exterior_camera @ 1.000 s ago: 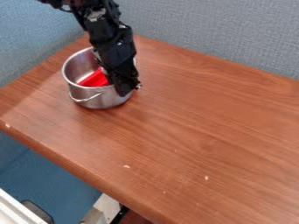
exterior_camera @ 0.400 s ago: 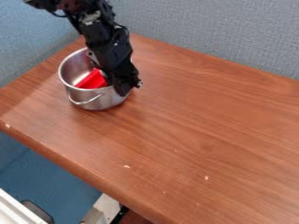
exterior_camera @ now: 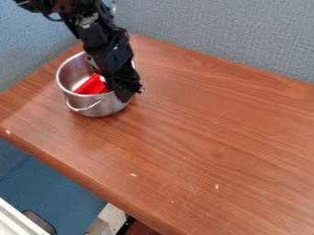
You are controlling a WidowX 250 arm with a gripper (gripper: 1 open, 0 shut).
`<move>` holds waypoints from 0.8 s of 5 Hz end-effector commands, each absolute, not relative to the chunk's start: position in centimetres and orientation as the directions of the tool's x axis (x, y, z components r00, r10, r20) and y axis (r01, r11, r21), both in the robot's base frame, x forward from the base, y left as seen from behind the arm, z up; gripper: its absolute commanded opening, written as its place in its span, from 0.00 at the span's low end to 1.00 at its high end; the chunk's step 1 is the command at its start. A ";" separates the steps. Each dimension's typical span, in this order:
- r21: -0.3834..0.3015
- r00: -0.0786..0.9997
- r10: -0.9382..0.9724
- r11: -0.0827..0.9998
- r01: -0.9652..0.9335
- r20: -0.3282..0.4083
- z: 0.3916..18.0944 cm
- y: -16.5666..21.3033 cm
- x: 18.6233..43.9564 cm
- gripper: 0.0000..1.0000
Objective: Move the red object from the metal pot to the table
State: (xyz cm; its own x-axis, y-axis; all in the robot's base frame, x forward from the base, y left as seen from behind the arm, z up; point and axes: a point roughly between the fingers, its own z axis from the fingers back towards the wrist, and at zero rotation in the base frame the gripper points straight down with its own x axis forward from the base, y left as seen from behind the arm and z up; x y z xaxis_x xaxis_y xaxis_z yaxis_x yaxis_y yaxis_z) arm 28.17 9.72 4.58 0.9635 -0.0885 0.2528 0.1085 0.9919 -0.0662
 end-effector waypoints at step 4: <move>-0.135 0.986 -0.055 0.988 0.077 0.155 3.8 4.4 24.0 0.00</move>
